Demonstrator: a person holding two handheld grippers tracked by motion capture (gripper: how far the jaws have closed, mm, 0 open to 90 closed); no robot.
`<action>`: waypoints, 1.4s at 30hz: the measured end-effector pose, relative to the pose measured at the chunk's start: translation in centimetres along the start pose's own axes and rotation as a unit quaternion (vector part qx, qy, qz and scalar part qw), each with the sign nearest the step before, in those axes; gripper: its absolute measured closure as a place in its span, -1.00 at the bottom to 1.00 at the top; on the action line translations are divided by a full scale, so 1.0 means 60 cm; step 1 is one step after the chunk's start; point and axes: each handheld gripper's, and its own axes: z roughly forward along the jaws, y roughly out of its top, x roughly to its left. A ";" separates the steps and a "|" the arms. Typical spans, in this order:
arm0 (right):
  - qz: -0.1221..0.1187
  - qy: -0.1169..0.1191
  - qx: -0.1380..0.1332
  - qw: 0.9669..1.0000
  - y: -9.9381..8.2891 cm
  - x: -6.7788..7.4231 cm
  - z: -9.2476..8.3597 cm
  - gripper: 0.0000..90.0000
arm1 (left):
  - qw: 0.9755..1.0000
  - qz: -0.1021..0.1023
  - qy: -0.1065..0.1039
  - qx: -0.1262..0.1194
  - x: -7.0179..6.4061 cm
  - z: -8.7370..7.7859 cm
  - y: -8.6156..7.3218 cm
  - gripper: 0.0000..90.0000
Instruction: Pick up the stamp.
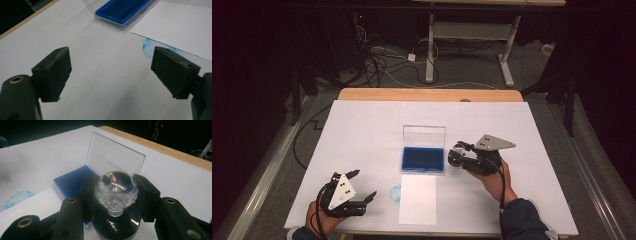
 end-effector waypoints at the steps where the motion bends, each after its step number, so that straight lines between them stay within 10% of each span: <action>1: -0.001 0.002 -0.001 1.000 0.001 0.001 -0.001 0.26 | 1.000 0.001 0.000 0.001 0.000 0.000 0.000 -0.65; 42: -0.035 0.041 -0.012 0.998 0.031 0.059 -0.017 0.26 | 1.000 0.009 -0.023 0.010 -0.011 0.018 0.005 -0.65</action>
